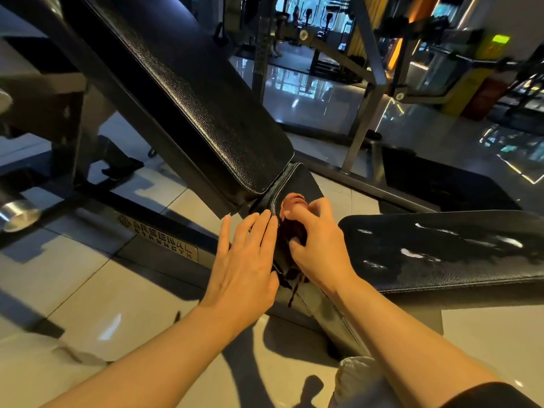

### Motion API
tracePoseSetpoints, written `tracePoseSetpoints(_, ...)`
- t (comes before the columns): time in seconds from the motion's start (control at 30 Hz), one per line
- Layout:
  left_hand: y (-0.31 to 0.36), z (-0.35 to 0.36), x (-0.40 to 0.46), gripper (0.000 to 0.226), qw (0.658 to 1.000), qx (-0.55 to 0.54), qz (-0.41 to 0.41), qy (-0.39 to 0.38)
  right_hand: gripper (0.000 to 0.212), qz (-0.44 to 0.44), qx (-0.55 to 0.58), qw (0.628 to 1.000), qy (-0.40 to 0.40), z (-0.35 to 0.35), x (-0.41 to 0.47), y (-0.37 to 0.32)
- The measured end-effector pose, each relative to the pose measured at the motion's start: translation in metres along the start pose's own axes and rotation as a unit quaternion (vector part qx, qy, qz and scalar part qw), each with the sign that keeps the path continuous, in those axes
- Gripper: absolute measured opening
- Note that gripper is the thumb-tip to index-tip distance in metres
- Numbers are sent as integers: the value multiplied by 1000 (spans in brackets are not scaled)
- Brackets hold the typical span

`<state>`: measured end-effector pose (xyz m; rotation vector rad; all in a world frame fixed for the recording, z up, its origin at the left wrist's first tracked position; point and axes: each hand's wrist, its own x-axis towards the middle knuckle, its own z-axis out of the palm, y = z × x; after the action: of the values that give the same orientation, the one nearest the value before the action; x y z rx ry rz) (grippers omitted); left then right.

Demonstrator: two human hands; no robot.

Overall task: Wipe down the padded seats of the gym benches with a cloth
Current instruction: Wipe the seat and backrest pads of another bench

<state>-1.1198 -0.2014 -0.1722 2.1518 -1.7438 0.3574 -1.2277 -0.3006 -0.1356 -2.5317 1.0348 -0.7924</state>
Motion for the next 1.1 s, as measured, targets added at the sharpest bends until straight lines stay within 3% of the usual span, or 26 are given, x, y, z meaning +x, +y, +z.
tracePoseSetpoints(0.1, 0, -3, -1, 91, 1000, -4, 2, -14, 40, 16, -61, 997, -37, -4, -6, 10)
tracePoseSetpoints(0.27, 1, -4, -2, 91, 1000, -10, 2, -28, 41, 125, -116, 977, -126, -11, -11, 26)
tracePoseSetpoints(0.33, 3, -5, -3, 91, 999, -14, 8, -29, 42, 128, -98, 982, -98, -12, -10, 27)
tracePoseSetpoints(0.43, 4, -5, -4, 87, 999, -23, 13, -18, 47, 36, -9, 999, 5, -7, -6, 16)
tracePoseSetpoints(0.53, 4, -5, -5, 86, 999, -22, 14, -20, 51, -14, 0, 1000, 14, 1, -1, 6)
tracePoseSetpoints(0.67, 1, -3, -5, 88, 1000, -17, 17, -17, 47, 17, -21, 999, -43, -5, -5, 15)
tracePoseSetpoints(0.83, 2, -2, -3, 87, 1000, -14, 22, -19, 61, 115, -53, 983, -131, -10, -14, 34)
tracePoseSetpoints(0.97, -1, -1, -2, 84, 1000, -20, 20, 2, 65, 182, -11, 983, -33, -14, -3, 34)
tracePoseSetpoints(1.1, -5, -2, -1, 80, 999, -35, 27, 11, 64, 98, -16, 991, 94, -15, 12, 10)
